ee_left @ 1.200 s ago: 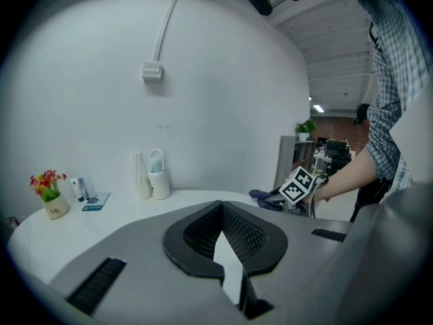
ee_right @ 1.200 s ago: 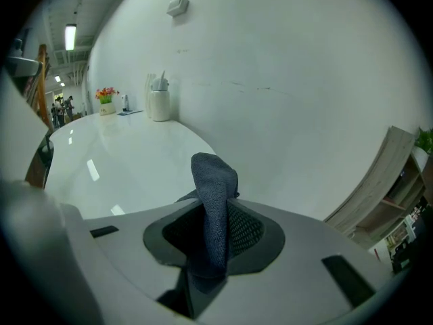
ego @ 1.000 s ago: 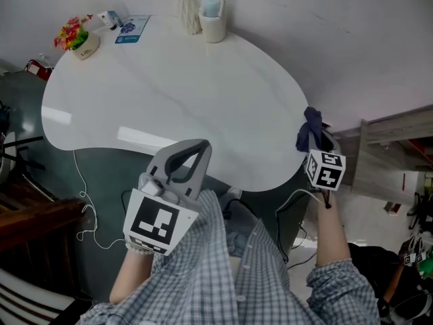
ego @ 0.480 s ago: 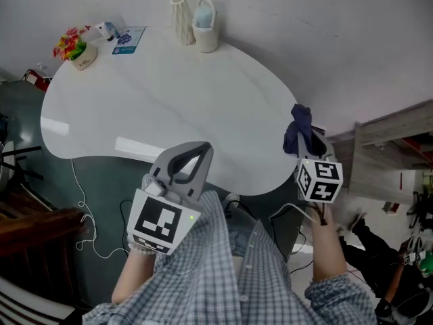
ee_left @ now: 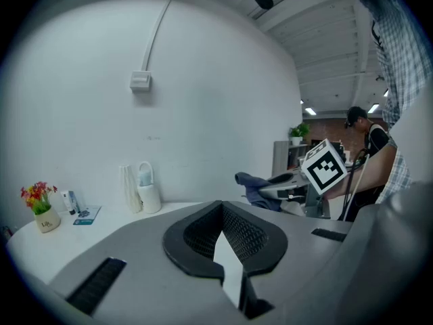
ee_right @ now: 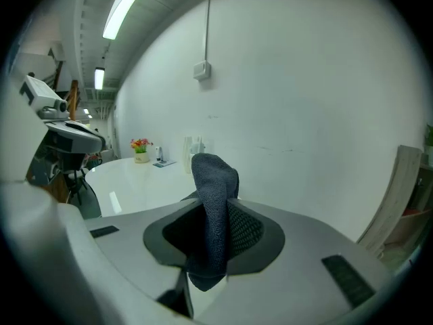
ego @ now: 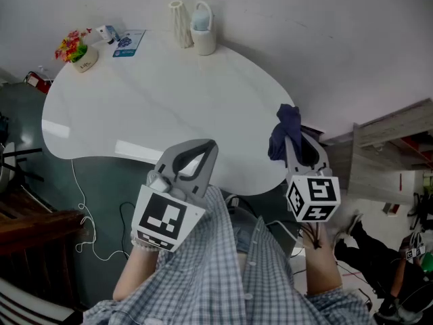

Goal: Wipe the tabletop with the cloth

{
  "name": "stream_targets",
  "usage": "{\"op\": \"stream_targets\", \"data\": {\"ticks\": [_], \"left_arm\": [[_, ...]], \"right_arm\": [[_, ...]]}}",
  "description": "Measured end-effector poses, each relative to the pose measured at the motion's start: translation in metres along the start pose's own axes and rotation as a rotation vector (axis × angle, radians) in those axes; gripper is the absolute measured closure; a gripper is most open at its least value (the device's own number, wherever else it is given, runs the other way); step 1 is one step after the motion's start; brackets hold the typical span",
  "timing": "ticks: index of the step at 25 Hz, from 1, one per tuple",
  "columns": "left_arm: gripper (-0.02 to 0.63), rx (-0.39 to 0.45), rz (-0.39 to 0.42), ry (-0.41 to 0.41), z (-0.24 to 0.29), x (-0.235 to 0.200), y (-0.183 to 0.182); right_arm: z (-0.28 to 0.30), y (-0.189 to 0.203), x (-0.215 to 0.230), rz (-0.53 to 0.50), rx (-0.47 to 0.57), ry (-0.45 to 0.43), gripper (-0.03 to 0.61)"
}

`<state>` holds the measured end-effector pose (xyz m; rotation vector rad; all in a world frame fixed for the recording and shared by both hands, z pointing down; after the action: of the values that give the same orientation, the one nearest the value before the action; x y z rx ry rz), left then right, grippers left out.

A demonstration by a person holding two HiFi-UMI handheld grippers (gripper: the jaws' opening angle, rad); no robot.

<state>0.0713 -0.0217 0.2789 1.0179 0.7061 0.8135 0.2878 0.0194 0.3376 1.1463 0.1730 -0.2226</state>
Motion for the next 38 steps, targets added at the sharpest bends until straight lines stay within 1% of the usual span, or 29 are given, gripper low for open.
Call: {"op": "stream_targets", "data": {"ticks": [8, 15, 19, 23, 30, 38], "left_arm": [[0.609, 0.011, 0.018, 0.02, 0.005, 0.015, -0.005], [0.609, 0.011, 0.023, 0.03, 0.007, 0.02, -0.006], [0.609, 0.008, 0.022, 0.03, 0.007, 0.019, -0.005], [0.609, 0.001, 0.023, 0.03, 0.007, 0.019, -0.004], [0.609, -0.003, 0.03, 0.036, 0.009, 0.022, -0.005], [0.609, -0.009, 0.033, 0.041, 0.009, 0.024, -0.003]], "right_arm": [[-0.017, -0.029, -0.021, -0.02, 0.083, -0.057, 0.495], [-0.022, -0.039, -0.037, -0.034, 0.098, -0.106, 0.495], [-0.026, -0.046, -0.042, -0.04, 0.11, -0.104, 0.495], [-0.028, -0.053, -0.048, -0.07, 0.127, -0.124, 0.495], [-0.03, -0.051, -0.052, -0.113, 0.123, -0.131, 0.495], [-0.032, -0.049, -0.05, -0.118, 0.112, -0.127, 0.495]]}}
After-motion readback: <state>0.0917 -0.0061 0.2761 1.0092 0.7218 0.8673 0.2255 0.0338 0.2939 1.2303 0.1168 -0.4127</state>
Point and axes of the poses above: the fingertips, and each gripper's own axes: z forward along the fingers, x to its right, y out of its underside, the point moved 5 cm from there along -z, backward along the fingers, and after that the axes turned 12 degrees about -z, right-handed, at the moved point
